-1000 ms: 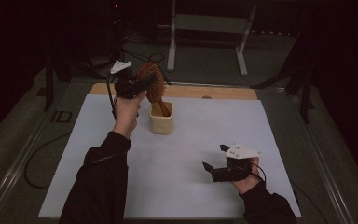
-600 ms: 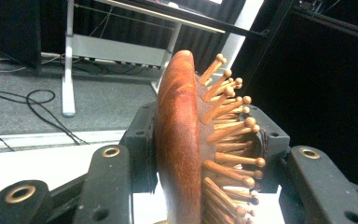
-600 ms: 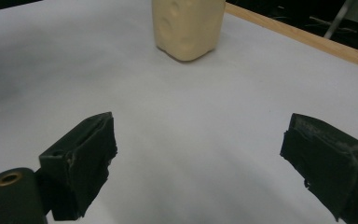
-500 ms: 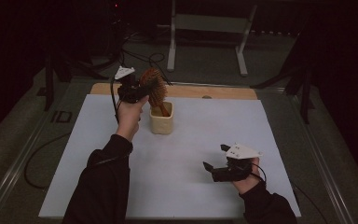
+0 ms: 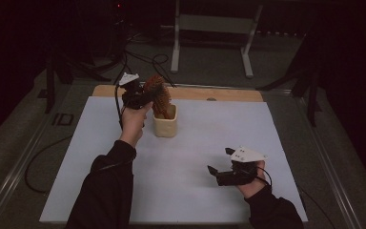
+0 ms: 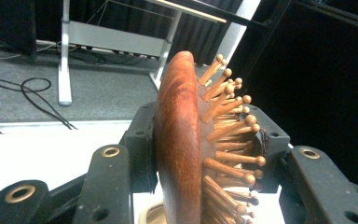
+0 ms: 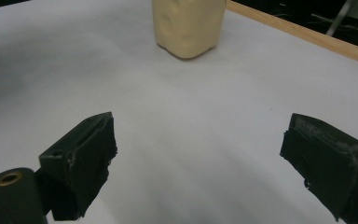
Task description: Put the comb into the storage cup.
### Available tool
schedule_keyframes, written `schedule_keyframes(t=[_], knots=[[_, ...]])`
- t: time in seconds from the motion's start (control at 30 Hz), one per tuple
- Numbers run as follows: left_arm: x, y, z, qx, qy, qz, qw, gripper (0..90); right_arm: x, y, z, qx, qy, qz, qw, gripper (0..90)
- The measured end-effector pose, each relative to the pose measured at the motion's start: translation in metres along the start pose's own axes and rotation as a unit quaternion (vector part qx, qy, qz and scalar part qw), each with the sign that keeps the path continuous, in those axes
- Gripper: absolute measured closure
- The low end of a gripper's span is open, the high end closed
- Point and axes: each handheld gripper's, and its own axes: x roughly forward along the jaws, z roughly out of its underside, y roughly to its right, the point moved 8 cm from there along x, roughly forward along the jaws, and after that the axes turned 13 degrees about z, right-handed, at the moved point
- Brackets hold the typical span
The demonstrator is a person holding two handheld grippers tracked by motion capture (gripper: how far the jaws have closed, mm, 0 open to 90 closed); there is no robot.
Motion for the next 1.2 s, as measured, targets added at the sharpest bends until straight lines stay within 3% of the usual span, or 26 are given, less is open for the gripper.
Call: schedule_keyframes(t=[0.57,0.67,0.87,0.97,1.03,1.2], knots=[[0.0,-0.01,0.003,-0.006,-0.009,0.006,0.9999,47.9,0.0,0.0,0.0,0.002,0.001,-0.005,1.0,8.9],[0.0,-0.011,0.003,-0.014,-0.02,0.003,0.9997,42.9,-0.001,0.001,-0.001,0.004,0.002,-0.002,1.0,8.4],[-0.003,-0.01,0.0,0.003,-0.036,-0.013,0.9993,26.9,-0.001,0.001,-0.002,0.006,0.005,0.0,1.0,8.3],[-0.006,-0.009,0.0,0.007,-0.044,0.0,0.999,12.9,-0.002,0.001,-0.002,0.006,0.006,0.0,1.0,8.3],[-0.009,-0.008,0.001,0.015,-0.051,-0.001,0.9986,12.5,-0.002,0.001,-0.002,0.007,0.006,0.001,1.0,8.3],[-0.018,-0.006,0.002,0.035,-0.061,0.015,0.9974,0.3,-0.002,0.001,-0.002,0.006,0.005,0.0,1.0,8.3]])
